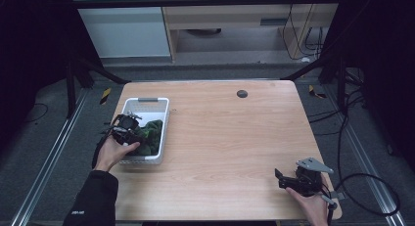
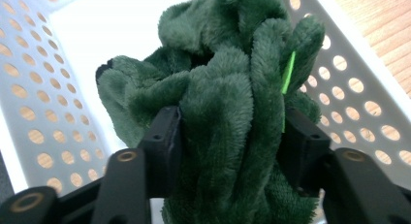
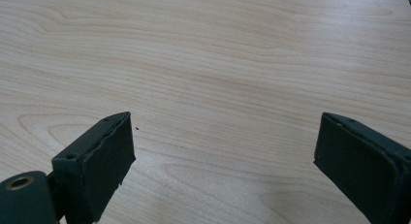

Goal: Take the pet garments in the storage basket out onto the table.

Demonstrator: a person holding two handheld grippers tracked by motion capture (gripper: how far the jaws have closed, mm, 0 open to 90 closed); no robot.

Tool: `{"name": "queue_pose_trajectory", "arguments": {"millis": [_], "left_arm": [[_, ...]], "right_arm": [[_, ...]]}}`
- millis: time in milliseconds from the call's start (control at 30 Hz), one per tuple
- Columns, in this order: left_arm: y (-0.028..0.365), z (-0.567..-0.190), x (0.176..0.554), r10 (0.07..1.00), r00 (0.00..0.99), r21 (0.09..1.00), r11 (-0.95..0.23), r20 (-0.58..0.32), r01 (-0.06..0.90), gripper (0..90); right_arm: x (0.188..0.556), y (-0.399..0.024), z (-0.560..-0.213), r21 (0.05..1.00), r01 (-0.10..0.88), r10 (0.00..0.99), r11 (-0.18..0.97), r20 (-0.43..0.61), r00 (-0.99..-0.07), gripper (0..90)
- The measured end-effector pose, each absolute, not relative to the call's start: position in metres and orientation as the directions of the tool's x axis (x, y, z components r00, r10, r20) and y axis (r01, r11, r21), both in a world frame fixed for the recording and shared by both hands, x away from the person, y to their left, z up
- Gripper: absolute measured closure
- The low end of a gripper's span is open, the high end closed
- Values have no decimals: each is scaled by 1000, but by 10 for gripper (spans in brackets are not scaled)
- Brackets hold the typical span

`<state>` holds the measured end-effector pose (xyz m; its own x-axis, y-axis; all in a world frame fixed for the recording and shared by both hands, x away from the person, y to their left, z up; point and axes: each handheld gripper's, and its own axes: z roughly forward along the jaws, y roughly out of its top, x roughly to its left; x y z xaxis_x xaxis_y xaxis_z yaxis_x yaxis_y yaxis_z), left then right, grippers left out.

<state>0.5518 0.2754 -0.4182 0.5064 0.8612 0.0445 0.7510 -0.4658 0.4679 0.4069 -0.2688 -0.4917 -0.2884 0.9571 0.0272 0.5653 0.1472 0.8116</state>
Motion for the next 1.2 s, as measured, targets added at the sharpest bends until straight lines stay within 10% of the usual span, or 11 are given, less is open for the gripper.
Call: {"name": "queue_pose_trajectory", "arguments": {"millis": [400,1200], "left_arm": [[271,-416,550,873,479,462,-461,87,757,735],[277,-354,525,857,509,601,-448,80,661,799]], "right_arm": [[407,-269,-492,811,566,957,146,29,-289,71],[407,-270,-492,809,568,958,150,22,-286,69]]}}
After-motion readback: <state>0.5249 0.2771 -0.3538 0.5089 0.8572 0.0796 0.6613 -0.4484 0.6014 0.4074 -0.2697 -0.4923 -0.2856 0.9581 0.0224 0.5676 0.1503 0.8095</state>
